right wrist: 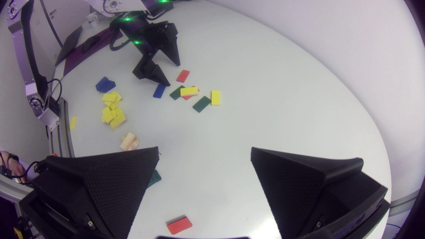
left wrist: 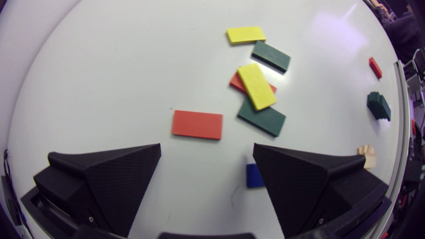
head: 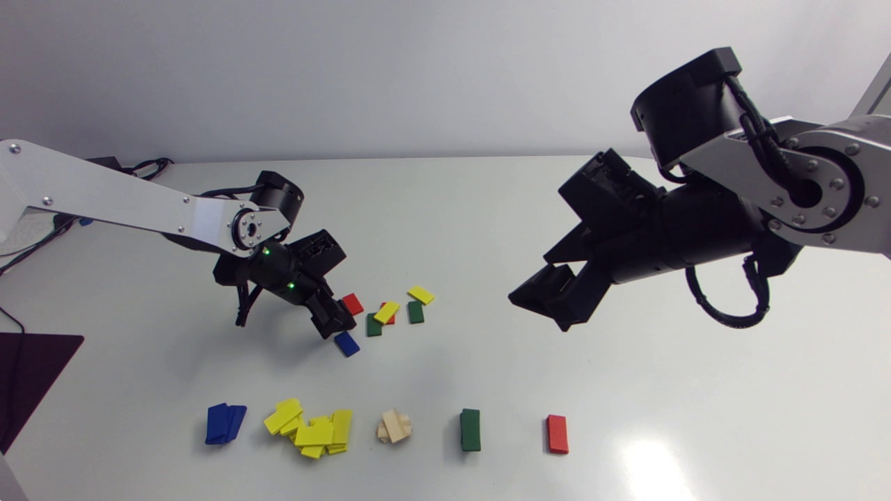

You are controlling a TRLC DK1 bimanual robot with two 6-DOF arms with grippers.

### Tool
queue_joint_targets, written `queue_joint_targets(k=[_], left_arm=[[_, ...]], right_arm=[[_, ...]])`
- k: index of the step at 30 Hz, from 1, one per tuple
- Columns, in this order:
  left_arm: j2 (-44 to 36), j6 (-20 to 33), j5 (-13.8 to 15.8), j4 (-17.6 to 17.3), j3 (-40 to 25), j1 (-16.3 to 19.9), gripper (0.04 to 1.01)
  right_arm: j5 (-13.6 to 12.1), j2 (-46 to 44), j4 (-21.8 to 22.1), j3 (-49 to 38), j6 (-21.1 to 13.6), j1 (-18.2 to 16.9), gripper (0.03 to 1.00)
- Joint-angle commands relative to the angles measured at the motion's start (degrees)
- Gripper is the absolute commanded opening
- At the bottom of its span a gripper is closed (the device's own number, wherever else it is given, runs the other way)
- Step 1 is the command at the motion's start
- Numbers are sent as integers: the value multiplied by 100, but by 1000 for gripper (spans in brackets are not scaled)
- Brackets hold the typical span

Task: Take domino bricks one by one from the mixed stack on the table and place each onto the existing stack of the same color.

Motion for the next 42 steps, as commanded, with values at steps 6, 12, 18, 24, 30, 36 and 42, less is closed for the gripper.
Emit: queue_joint_targets(k=[6, 12, 18, 24, 30, 36, 42], left_arm=[[291, 703, 330, -296, 390, 17, 987], [704, 835, 330, -481, 838, 131, 987], [985, 967, 330, -683, 1163, 202, 987], [1029, 1090, 339, -789, 1207, 228, 987], [1029, 1134, 470, -947, 1181, 175, 982], [1056, 1143, 593, -982, 1199, 175, 939], [1100, 1160, 593, -982, 1172, 158, 839]], right_arm=[[33, 36, 75, -143, 109, -63, 970], [33, 106, 110, -135, 92, -98, 970], [33, 186, 128, -91, 92, -107, 970], [42, 247, 128, -38, 83, -116, 970], [42, 300, 119, 23, 100, -107, 970], [42, 309, 119, -3, 127, -80, 970], [69, 291, 119, -3, 153, -45, 970]])
